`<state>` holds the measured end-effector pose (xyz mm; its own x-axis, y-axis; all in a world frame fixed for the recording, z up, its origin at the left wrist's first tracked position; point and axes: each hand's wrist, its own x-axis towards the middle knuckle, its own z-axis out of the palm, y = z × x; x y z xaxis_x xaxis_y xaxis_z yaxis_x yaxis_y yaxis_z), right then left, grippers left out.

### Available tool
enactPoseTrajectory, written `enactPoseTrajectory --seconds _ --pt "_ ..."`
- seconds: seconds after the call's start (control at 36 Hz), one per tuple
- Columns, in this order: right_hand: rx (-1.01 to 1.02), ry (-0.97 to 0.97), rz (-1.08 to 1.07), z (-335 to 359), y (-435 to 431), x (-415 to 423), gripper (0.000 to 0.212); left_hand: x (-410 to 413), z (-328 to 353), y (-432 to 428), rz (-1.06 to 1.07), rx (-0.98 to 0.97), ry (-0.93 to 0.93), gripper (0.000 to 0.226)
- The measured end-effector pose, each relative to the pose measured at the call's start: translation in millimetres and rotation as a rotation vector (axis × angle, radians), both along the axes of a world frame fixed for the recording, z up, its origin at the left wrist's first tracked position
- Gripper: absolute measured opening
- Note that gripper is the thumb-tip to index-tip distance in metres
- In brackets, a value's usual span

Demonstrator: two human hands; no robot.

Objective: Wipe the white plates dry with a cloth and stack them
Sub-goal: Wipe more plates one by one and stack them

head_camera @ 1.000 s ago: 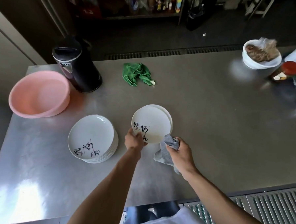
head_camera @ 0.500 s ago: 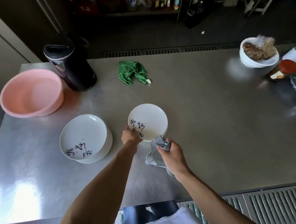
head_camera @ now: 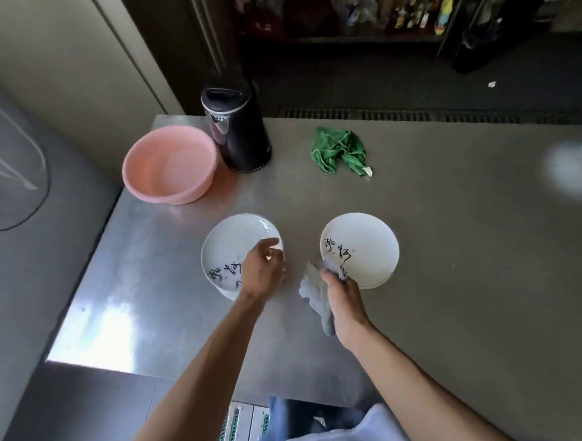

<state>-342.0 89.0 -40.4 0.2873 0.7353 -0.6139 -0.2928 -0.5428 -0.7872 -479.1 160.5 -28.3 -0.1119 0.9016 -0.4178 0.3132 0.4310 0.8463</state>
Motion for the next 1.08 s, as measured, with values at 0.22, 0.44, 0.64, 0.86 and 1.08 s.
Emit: enactPoseTrajectory --seconds 0.22,0.44,0.64,0.86,1.08 --pt "-0.01 -0.037 0.042 5 44 -56 0.026 -115 10 -17 0.183 -0.022 0.288 0.048" --pt "0.011 -0.152 0.242 11 51 -81 0.021 -128 -2 -13 0.225 -0.172 0.022 0.02" --pt "0.08 -0.218 0.256 6 49 -77 0.021 -137 -13 -3 0.336 -0.095 -0.123 0.021" --pt "0.109 -0.244 0.177 19 49 -76 0.018 -135 -11 1 0.304 -0.088 -0.382 0.021" --pt "0.399 -0.247 -0.017 44 17 -36 0.031 -102 1 -36 0.019 -0.139 -0.513 0.067"
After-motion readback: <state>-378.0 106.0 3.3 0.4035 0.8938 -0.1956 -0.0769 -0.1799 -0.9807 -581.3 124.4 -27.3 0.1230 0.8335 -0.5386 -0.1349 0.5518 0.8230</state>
